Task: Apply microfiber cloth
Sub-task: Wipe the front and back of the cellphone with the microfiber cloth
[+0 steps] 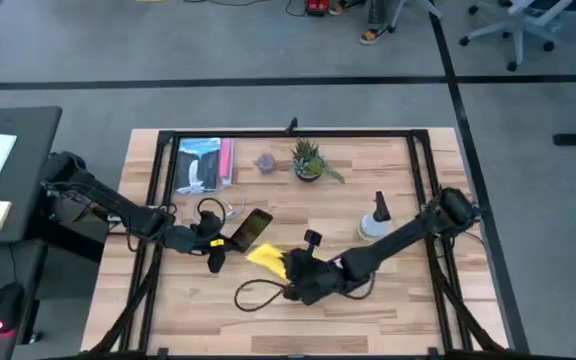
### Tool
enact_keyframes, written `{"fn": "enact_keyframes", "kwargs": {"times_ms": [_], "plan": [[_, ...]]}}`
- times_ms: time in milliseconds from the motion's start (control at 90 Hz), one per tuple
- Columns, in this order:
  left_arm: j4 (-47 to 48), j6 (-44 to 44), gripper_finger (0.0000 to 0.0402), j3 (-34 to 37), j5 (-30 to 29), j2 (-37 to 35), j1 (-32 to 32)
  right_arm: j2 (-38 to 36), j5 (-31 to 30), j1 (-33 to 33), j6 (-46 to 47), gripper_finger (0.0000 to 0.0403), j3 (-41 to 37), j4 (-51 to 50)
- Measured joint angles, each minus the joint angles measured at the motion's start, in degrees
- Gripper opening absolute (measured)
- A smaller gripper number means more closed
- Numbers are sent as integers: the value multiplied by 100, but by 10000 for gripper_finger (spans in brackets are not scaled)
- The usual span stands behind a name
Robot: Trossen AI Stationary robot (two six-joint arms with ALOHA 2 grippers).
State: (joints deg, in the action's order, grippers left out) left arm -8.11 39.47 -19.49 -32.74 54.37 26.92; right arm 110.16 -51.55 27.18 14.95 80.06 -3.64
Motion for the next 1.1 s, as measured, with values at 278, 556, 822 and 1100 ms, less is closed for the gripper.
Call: {"fn": "enact_keyframes", "kwargs": {"times_ms": [278, 556, 822, 1100], "plan": [[-662, -273, 14, 0, 345, 0, 0, 592, -281, -557, -2141, 0, 5, 2451], [-1054, -491, 14, 11, 378, 7, 0, 1307, 335, -828, -2172, 0, 408, 2852], [-1273, -536, 15, 7, 293, 4, 83, 1324, -1341, -655, -3219, 0, 883, 1930], [-1296, -545, 15, 4, 380, 0, 148, 1278, -3368, -625, -4245, 0, 891, 1935]]}}
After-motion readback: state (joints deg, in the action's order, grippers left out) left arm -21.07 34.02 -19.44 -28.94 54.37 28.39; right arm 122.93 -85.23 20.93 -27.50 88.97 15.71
